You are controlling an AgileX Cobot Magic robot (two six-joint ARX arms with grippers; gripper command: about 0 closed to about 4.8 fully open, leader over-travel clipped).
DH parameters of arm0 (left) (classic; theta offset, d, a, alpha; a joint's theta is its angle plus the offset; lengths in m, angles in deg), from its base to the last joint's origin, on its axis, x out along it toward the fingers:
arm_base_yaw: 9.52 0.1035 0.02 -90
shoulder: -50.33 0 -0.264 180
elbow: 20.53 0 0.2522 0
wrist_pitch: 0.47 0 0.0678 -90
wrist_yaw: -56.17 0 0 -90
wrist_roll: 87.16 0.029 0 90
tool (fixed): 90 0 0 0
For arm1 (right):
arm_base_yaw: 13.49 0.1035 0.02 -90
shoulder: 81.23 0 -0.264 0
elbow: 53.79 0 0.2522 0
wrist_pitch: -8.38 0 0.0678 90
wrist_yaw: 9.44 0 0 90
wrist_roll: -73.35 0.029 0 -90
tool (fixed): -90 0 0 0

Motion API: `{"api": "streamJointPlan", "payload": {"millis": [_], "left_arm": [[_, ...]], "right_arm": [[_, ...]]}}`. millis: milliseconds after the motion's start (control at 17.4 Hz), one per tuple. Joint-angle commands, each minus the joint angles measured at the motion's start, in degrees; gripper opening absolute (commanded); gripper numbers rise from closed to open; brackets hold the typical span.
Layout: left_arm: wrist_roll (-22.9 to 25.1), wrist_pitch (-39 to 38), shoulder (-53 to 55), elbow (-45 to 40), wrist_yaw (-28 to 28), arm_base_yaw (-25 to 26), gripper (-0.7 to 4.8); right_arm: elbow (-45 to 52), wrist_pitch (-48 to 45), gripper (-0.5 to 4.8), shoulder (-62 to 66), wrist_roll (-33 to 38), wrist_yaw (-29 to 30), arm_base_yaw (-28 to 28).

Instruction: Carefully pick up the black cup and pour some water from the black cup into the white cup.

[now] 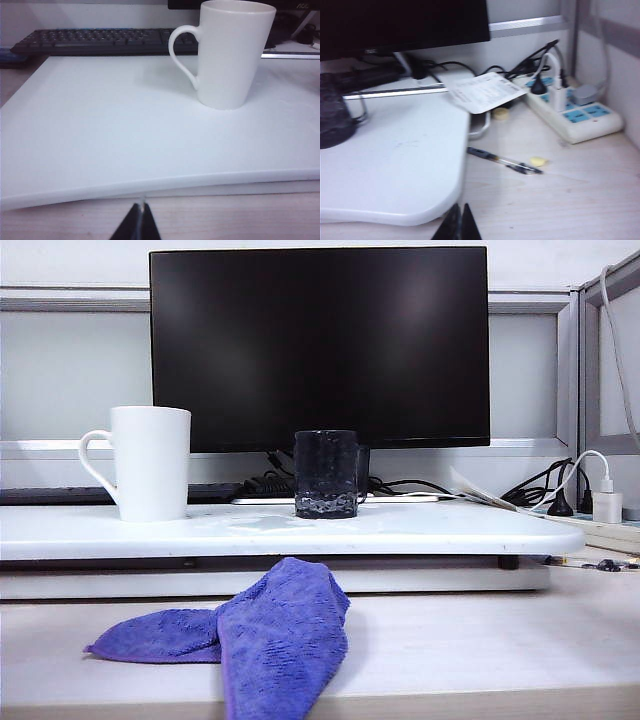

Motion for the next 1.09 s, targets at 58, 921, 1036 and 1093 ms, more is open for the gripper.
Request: {"api": "streamJointPlan", "payload": {"millis": [58, 921, 1036, 1093], "left_arm": [[0.2, 0.3, 0.0, 0.2, -0.2, 0.1, -0.05], [0.4, -0.2, -1.0, 0.1, 1.0, 18.5, -0.05], [0.4, -0.2, -1.0, 0.1, 0.0, 18.1, -0.05], [0.4, -0.2, -1.0, 0.1, 0.0, 18.1, -0.05]], "right_arm": [[0.2, -0.8, -0.04, -0.1, 0.5, 0.5, 0.0], [0.2, -0.6, -0.04, -3.5, 0.5, 0.5, -0.1], [0.2, -0.6, -0.04, -3.5, 0.5, 0.5, -0.1], [0.2, -0.6, -0.04, -3.5, 0.5, 0.5, -0.1]]}}
